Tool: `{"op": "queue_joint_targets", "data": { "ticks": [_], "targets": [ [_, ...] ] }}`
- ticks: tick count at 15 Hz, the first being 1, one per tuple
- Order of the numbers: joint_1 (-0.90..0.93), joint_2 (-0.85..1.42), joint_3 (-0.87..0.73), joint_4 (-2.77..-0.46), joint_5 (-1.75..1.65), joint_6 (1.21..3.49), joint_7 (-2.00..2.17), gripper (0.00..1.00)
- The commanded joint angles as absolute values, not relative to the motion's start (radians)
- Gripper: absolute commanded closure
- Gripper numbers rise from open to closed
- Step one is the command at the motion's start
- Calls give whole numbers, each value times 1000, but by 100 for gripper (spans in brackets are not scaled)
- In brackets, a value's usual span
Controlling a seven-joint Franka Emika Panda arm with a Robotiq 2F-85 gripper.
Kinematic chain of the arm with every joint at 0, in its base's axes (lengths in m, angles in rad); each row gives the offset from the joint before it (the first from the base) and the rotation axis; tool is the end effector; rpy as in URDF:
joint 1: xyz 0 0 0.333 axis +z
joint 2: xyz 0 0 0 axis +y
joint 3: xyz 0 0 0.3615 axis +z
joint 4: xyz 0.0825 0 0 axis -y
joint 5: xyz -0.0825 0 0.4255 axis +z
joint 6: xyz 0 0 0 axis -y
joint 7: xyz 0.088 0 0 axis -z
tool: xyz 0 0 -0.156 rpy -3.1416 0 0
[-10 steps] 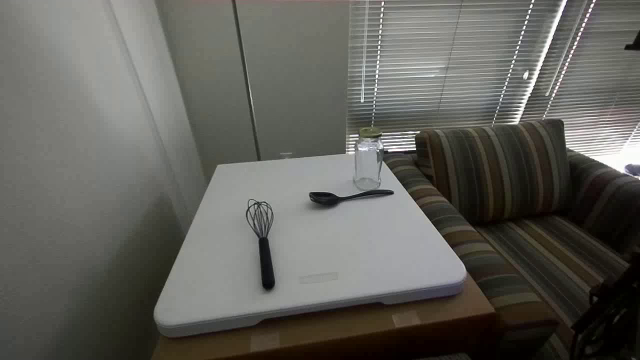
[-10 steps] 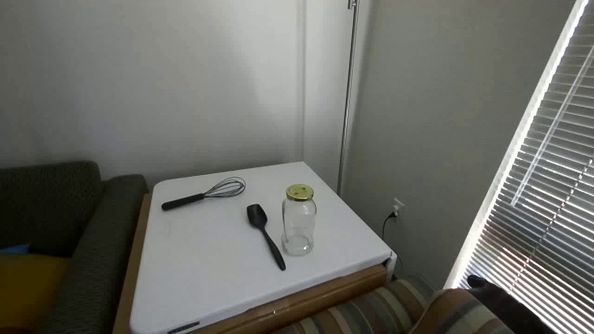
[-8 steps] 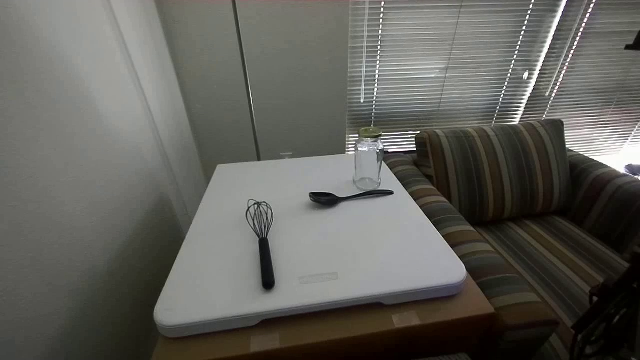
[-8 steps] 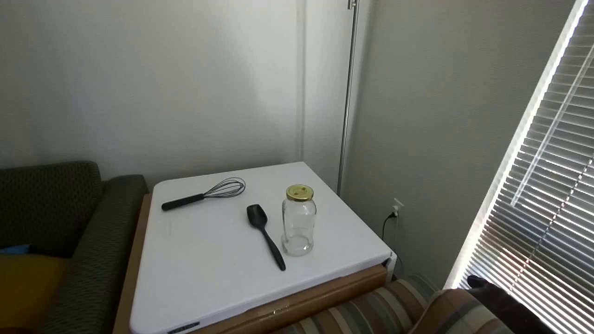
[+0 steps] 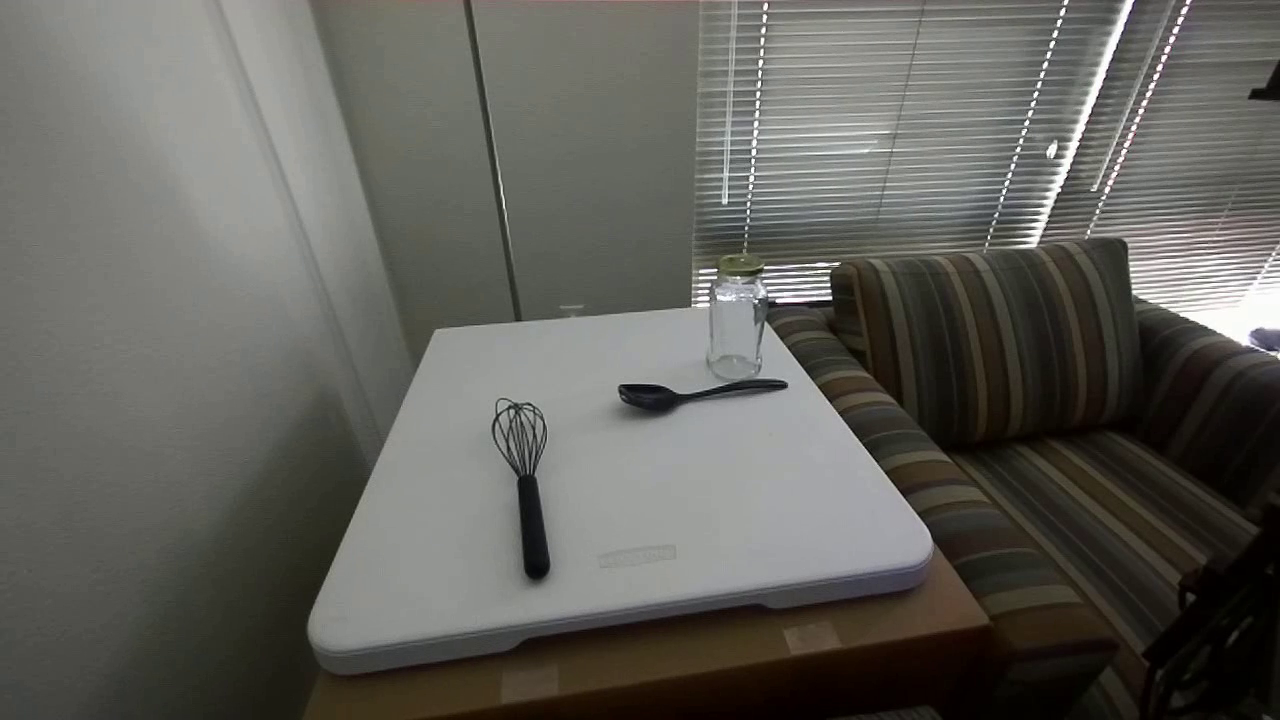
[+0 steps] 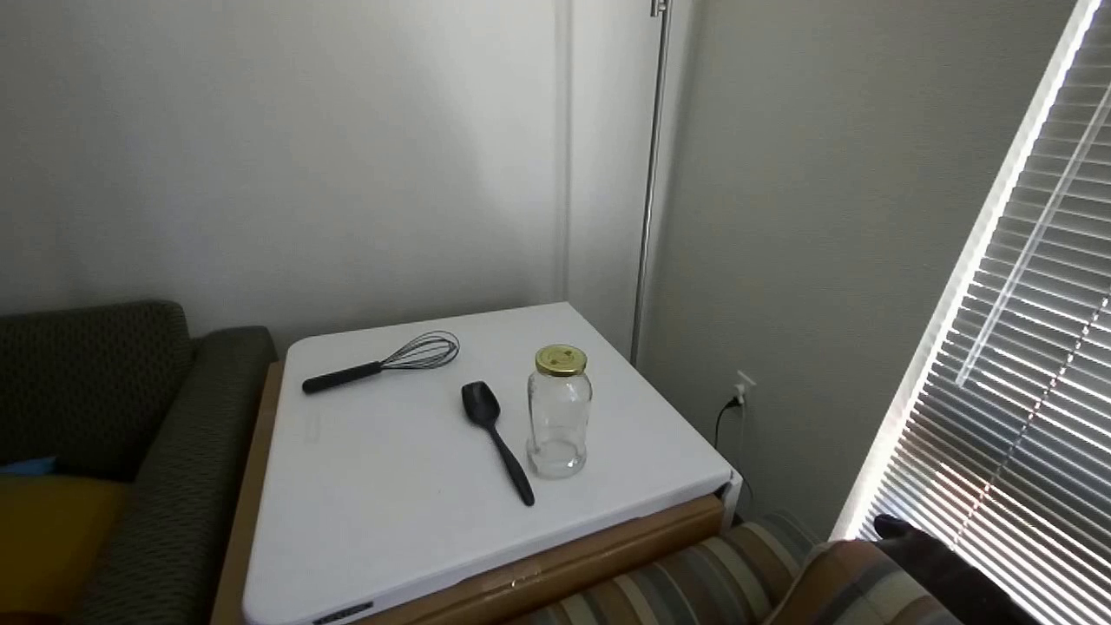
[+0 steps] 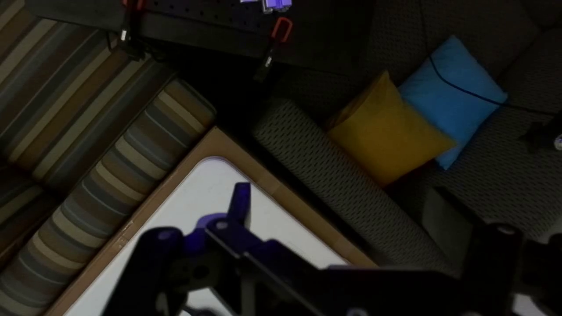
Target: Put the lid to the jar on the table
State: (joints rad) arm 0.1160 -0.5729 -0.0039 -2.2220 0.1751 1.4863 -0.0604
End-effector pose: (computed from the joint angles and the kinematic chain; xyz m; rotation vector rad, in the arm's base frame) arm 0.3603 0.0688 0.5648 -2.9471 -0.2568 0.2482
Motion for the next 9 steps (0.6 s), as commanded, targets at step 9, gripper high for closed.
{"op": "queue_joint_targets", "data": {
  "ticks": [9],
  "targets": [
    [23,-375,-46,-2181,100,1748,-113,0]
  ]
}}
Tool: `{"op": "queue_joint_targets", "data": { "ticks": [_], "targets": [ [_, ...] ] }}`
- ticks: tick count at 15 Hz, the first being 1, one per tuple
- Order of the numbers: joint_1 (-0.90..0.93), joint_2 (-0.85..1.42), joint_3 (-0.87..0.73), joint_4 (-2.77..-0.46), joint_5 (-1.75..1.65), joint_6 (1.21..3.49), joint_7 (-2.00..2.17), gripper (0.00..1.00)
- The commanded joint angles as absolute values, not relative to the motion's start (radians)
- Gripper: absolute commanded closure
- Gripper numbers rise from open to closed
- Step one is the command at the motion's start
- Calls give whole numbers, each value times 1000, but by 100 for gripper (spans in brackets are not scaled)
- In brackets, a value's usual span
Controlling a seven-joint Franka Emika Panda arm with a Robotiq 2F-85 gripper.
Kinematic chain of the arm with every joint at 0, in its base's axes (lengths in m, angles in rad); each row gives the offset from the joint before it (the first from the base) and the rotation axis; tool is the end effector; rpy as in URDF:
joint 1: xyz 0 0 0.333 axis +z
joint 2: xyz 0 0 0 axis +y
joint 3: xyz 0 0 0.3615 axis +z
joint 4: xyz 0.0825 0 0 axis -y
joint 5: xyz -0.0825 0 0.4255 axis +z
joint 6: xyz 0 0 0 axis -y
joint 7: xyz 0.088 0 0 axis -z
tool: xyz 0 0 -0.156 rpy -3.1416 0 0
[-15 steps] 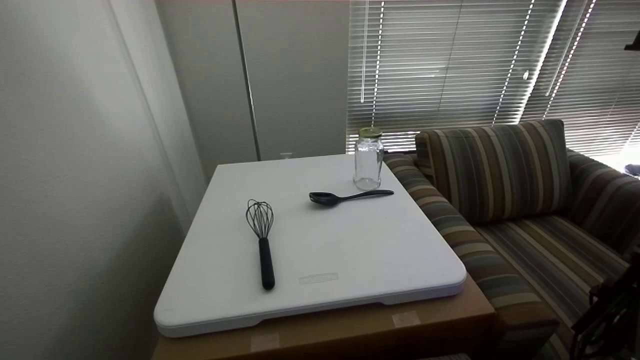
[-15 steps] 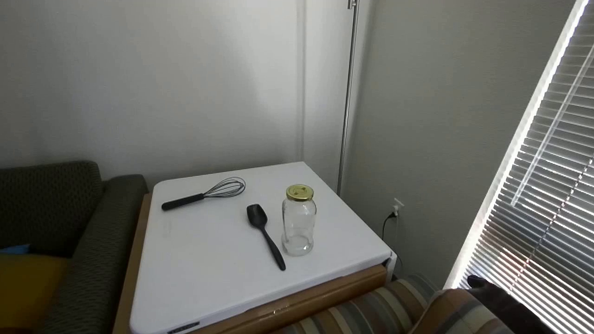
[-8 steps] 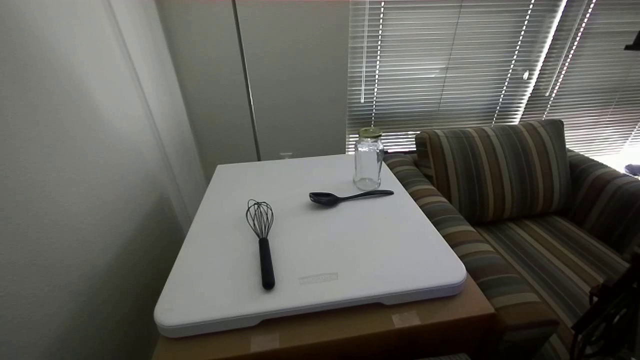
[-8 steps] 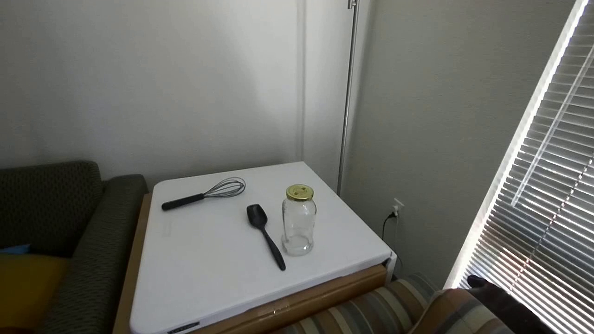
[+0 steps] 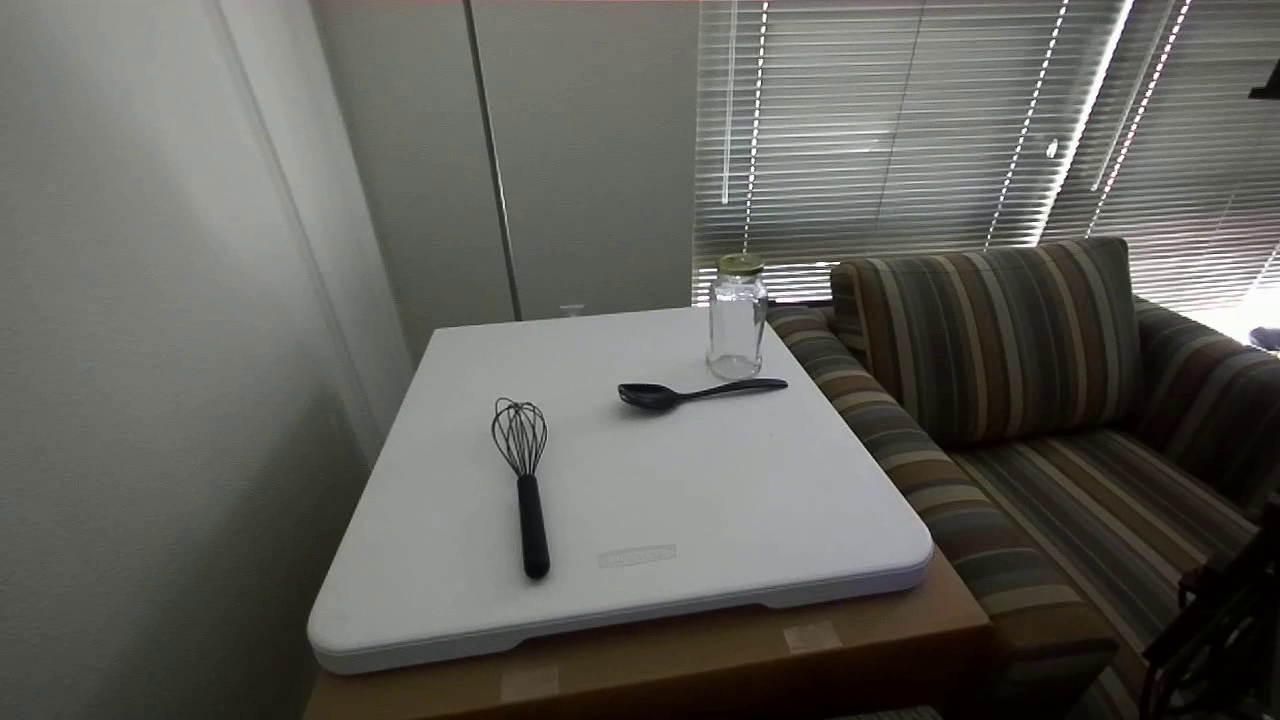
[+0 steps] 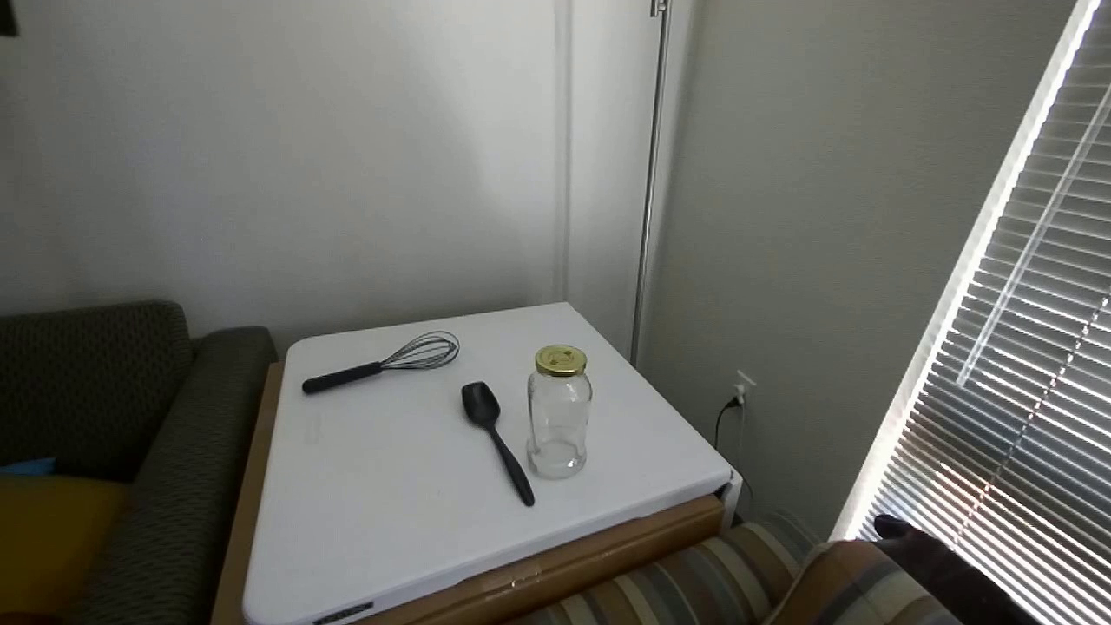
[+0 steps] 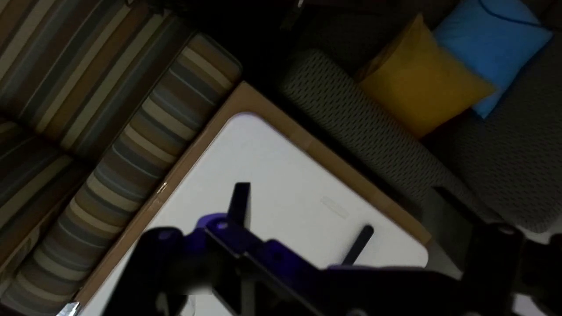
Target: Put the lid to the jar on the table
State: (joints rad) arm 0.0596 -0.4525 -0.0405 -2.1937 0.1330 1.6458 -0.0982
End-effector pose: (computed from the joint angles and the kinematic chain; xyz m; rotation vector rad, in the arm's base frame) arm 0.4220 0.0259 0.5411 -2.9812 -0.1580 0.1348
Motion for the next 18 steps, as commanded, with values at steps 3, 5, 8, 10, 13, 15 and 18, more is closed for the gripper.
{"op": "queue_joint_targets", "data": {
  "ticks": [3,5,8,10,13,15,18],
  "targets": [
    [-3,-287,-61,-2177,57,1846,-106,0],
    [-17,-230,-83,-2162,65,1864,-119,0],
    [-10,-266,-65,-2190,66,1853,-101,0],
    [-7,-278,-60,-2190,66,1851,-99,0],
    [-8,-275,-62,-2184,70,1860,-102,0],
    [-11,-228,-79,-2162,94,1895,-128,0],
    [-14,-135,-94,-2112,106,1973,-164,0]
  ]
}}
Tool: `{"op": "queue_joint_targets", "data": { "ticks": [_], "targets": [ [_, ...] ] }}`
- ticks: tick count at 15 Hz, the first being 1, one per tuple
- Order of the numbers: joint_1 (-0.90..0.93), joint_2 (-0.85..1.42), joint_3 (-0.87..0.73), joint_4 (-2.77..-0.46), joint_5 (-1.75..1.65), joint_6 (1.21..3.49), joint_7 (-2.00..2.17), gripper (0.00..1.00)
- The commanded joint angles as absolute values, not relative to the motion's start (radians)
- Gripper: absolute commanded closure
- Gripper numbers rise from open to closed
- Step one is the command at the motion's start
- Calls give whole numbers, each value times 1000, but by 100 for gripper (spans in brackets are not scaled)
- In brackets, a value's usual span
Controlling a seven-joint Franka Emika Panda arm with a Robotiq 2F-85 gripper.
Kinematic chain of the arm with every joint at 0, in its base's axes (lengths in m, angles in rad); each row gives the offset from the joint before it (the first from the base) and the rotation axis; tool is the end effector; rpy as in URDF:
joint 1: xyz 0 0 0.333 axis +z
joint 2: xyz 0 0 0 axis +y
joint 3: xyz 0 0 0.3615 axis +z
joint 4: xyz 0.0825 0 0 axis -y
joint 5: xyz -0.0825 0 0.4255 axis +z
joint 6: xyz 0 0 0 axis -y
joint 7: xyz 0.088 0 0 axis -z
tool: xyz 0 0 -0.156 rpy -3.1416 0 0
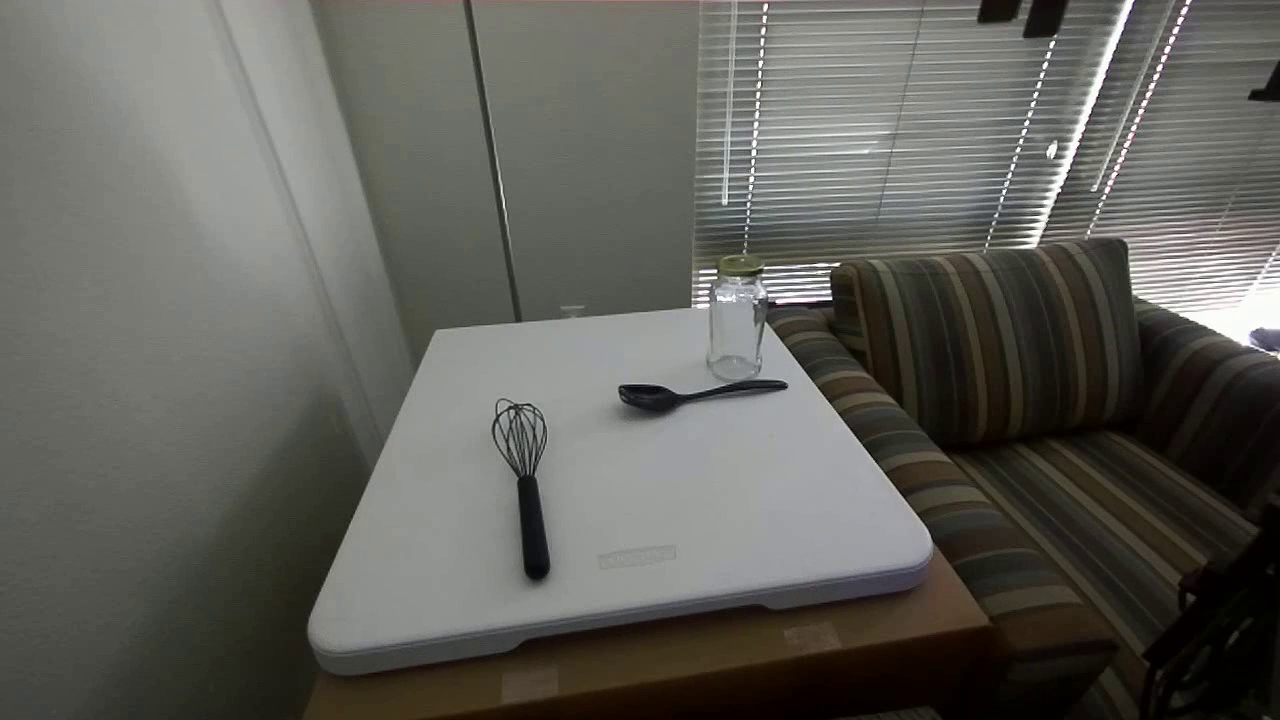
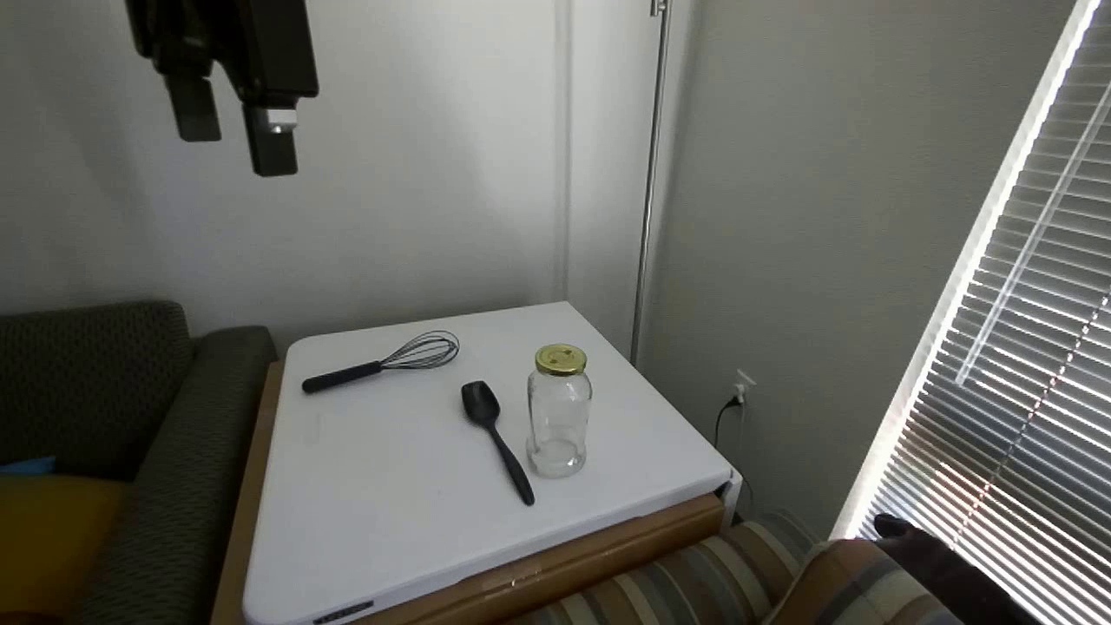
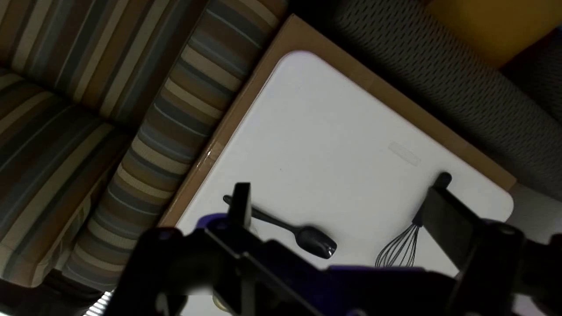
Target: Put the lid to the jar on the table
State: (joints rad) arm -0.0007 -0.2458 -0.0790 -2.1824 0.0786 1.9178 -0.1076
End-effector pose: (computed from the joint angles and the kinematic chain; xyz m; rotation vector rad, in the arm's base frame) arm 0.5032 -0.0325 0.4710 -3.0473 -0.0045 0.0170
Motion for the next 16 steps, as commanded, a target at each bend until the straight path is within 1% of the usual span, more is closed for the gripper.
{"op": "queue_joint_targets", "data": {
  "ticks": [1,5,6,8,12,16],
  "targets": [
    [-14,-95,-99,-2085,116,1989,-185,0],
    [-30,73,-105,-1953,182,1998,-262,0],
    [-27,-18,-88,-2040,145,2012,-210,0],
    [-30,20,-85,-2017,148,2012,-214,0],
    [-30,4,-84,-2022,145,2005,-221,0],
    [-41,116,-88,-1911,147,1918,-315,0]
  ]
}}
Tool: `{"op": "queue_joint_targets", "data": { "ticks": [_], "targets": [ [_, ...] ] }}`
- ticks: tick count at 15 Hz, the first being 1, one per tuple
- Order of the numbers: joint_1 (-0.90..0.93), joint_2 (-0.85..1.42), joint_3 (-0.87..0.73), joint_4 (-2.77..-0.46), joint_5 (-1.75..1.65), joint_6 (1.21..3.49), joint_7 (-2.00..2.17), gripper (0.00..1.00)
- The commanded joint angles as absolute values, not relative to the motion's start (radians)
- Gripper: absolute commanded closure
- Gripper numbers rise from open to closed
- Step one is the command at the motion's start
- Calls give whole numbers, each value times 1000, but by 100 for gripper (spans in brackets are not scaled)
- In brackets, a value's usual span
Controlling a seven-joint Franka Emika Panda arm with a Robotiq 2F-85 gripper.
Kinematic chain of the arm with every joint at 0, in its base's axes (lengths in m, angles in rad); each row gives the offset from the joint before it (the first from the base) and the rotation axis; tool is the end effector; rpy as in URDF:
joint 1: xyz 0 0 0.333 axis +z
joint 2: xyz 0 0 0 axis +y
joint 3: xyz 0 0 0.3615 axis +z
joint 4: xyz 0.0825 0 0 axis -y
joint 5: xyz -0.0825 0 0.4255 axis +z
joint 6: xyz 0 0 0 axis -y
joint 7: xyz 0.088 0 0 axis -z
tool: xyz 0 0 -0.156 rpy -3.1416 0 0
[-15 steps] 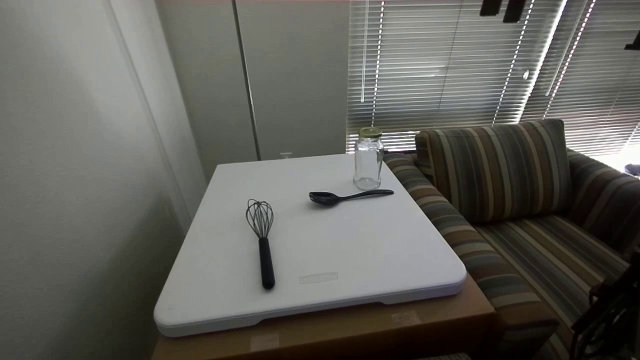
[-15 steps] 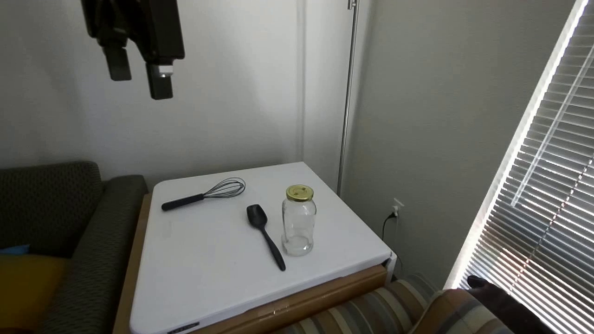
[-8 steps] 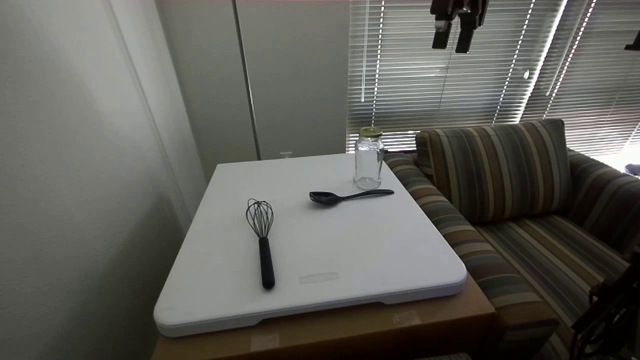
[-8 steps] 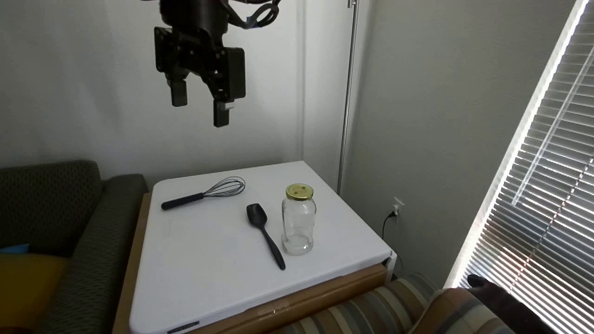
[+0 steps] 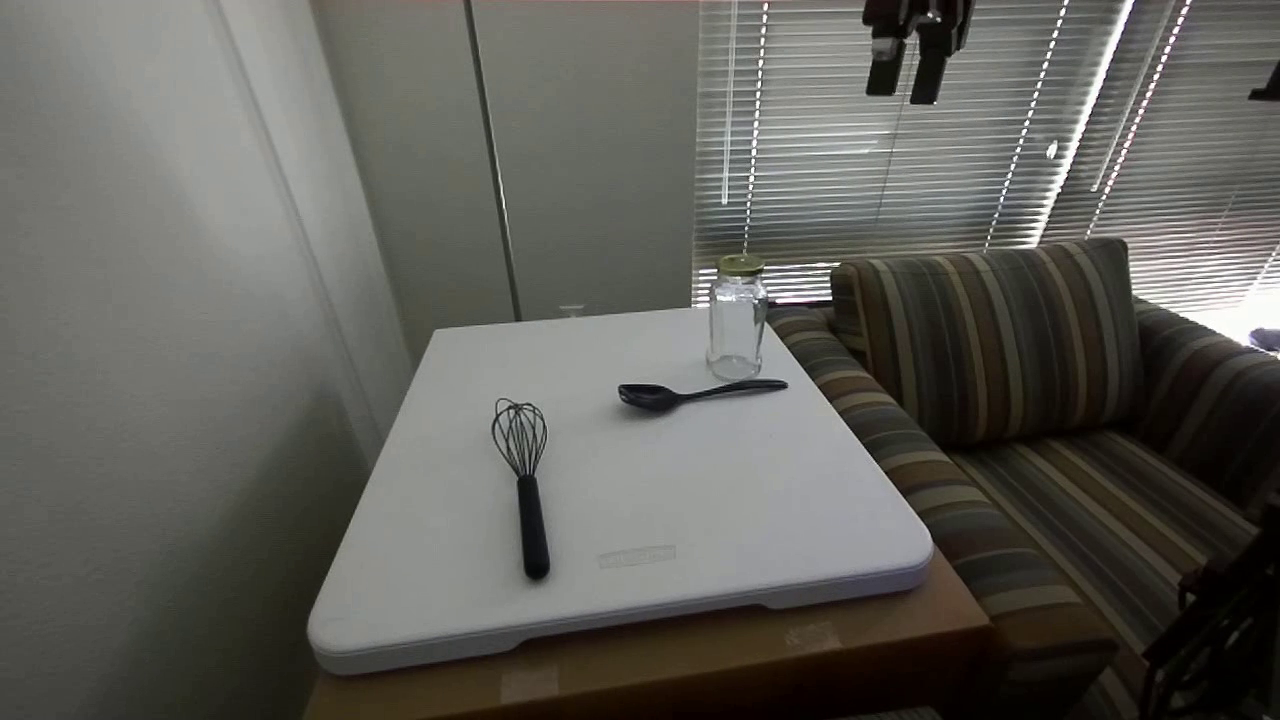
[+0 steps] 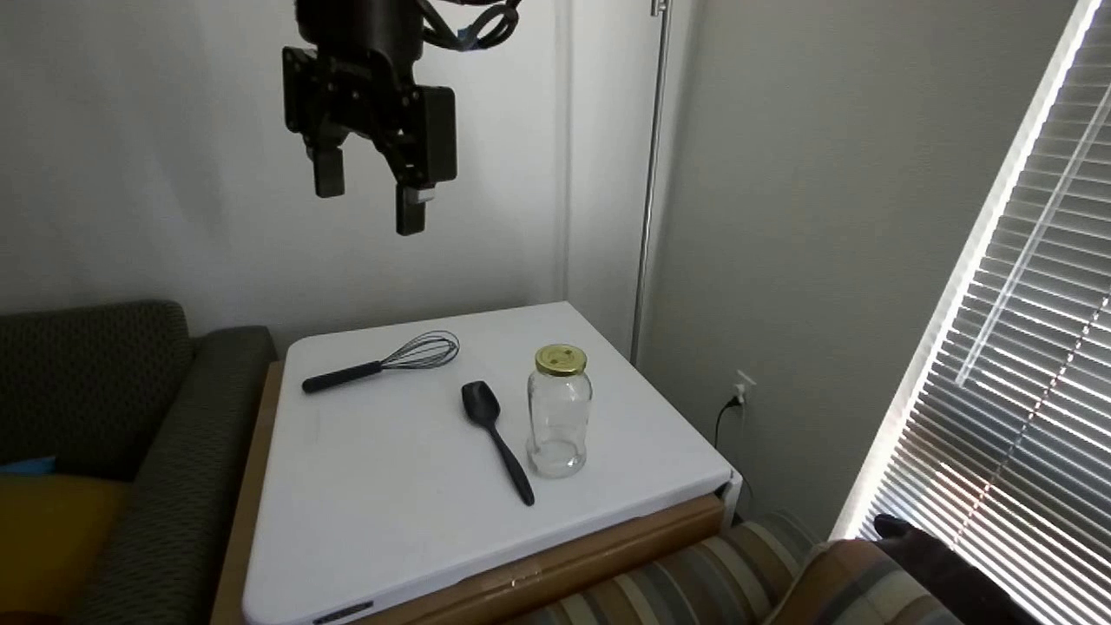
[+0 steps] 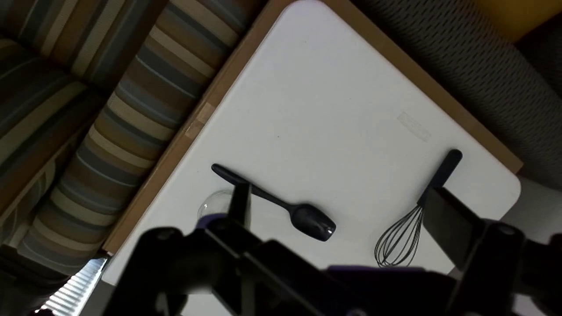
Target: Put the lid to the jar on the table
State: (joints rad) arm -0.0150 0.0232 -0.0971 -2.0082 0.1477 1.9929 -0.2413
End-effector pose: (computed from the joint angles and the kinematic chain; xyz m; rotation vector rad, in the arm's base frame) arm 0.5892 -0.0504 0.4191 -3.0039 -0.0992 0.0219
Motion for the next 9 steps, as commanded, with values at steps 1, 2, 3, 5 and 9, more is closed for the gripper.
{"op": "queue_joint_targets", "data": {
  "ticks": [1,2,3,5,9],
  "targets": [
    [-44,159,-86,-1871,137,1900,-355,0],
    [-48,203,-82,-1831,133,1888,-397,0],
    [-53,237,-78,-1799,129,1885,-423,0],
    [-64,323,-73,-1720,115,1882,-456,0],
    [-85,469,-56,-1571,81,1902,-466,0]
  ]
}}
